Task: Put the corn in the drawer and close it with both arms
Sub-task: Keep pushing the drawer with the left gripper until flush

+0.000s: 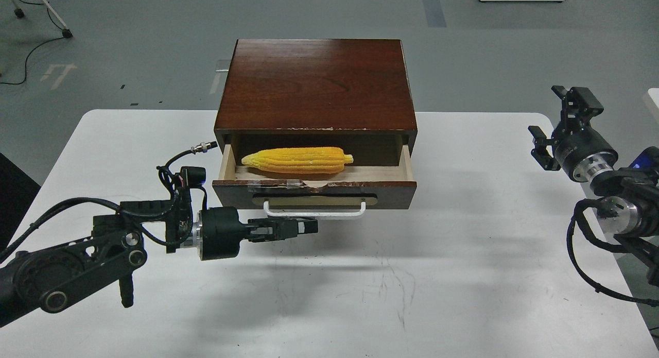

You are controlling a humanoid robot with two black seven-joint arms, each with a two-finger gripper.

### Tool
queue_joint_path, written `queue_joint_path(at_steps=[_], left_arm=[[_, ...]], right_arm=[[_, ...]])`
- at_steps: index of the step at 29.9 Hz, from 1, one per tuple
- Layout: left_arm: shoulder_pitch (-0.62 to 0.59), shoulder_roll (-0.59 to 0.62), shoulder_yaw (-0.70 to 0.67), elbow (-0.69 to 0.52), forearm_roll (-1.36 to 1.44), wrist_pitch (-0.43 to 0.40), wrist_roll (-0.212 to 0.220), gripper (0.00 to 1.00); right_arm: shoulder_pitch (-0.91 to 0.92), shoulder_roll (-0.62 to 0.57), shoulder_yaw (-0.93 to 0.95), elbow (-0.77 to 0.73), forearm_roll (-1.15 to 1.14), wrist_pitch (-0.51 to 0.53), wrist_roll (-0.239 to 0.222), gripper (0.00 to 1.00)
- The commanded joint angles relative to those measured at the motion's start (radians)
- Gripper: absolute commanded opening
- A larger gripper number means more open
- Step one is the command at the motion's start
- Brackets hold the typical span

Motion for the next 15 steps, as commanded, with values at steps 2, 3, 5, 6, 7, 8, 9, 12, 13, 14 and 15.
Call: queue_joint_path(at_steps=[2, 3, 5, 6, 7, 8, 9, 12, 13, 14, 15], left_arm=[[-0.015, -0.025, 0.002, 0.027, 0.000, -0.001, 0.000, 0.11], [-0.015, -0.026, 0.002, 0.032, 0.000, -0.001, 0.000, 0.11], [-0.017, -0.036, 0.002, 0.047, 0.000, -0.001, 0.000, 0.11], [-0.017, -0.040, 0.002, 0.053, 0.000, -0.001, 0.000, 0.11], [-0.015, -0.048, 0.001, 0.066, 0.000, -0.001, 0.000, 0.11], [-0.015, -0.052, 0.001, 0.073, 0.000, -0.001, 0.000, 0.11], [-0.017, -0.066, 0.001, 0.092, 0.000, -0.001, 0.000, 0.11], [-0.037, -0.091, 0.004, 0.121, 0.000, -0.001, 0.000, 0.11], [-0.052, -0.101, 0.007, 0.132, 0.000, -0.001, 0.000, 0.11], [-0.056, -0.105, 0.008, 0.136, 0.000, -0.001, 0.000, 0.11], [-0.061, -0.108, 0.008, 0.146, 0.000, -0.001, 0.000, 0.11]], right_arm=[[0.000, 0.000, 0.000, -0.001, 0.000, 0.000, 0.000, 0.97], [0.000, 0.000, 0.000, -0.001, 0.000, 0.000, 0.000, 0.97], [0.000, 0.000, 0.000, -0.003, 0.000, 0.000, 0.000, 0.97], [0.002, 0.000, 0.000, -0.003, 0.000, 0.000, 0.000, 0.98], [0.000, 0.000, 0.000, -0.003, 0.000, 0.000, 0.000, 0.98], [0.002, 0.000, 0.000, -0.003, 0.000, 0.000, 0.000, 0.98], [0.000, 0.000, -0.002, -0.003, 0.000, 0.000, 0.000, 0.98], [0.000, 0.000, -0.002, -0.004, 0.000, 0.000, 0.000, 0.98], [0.000, 0.000, -0.003, -0.004, 0.000, 0.000, 0.000, 0.98], [0.002, 0.000, -0.006, -0.004, 0.000, 0.002, 0.000, 0.98], [0.002, 0.000, -0.008, -0.003, 0.000, 0.003, 0.000, 0.98]])
